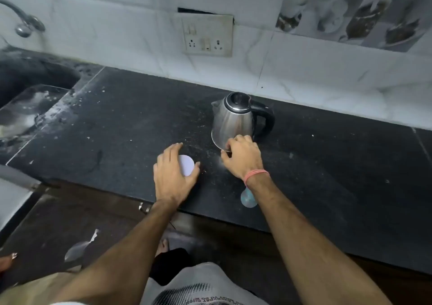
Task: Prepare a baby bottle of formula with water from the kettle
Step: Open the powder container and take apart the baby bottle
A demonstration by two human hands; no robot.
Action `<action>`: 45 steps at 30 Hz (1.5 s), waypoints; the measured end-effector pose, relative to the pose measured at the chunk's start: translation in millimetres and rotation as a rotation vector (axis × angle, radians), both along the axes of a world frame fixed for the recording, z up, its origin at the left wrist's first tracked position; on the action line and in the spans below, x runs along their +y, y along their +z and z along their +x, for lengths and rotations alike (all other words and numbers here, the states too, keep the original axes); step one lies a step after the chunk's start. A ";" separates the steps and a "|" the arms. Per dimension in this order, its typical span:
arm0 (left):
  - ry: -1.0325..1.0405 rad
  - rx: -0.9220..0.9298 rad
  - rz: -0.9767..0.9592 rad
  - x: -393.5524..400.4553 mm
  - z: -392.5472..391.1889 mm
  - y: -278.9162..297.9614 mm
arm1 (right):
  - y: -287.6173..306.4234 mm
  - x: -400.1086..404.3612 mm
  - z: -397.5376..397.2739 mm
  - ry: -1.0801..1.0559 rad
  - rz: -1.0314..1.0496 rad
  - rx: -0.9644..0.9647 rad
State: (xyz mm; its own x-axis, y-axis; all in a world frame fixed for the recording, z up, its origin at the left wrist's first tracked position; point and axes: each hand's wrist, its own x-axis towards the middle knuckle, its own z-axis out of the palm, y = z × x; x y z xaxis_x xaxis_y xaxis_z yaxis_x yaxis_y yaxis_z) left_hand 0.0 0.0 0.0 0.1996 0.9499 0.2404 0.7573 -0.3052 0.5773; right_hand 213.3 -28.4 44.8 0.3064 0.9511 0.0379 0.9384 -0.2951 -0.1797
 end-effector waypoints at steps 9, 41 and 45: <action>0.086 -0.238 -0.341 -8.5 -11.9 -3.4 | 11.4 19.9 -73.3 0.103 -0.085 0.574; 0.124 -0.233 -0.398 -9.3 -20.2 -23.9 | 19.1 30.7 -116.2 0.511 -0.268 -0.120; 0.042 -0.108 -0.305 1.9 -24.0 -33.2 | 25.4 33.8 -114.0 0.682 -0.327 -0.183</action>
State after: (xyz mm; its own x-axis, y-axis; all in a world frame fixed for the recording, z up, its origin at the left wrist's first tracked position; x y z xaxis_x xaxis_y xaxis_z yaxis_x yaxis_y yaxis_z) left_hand -24.0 1.9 -33.2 0.1471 0.9883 -0.0391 0.6947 -0.0751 0.7154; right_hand 99.3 5.4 70.2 -0.3346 0.8987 -0.2834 0.9380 0.3466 -0.0081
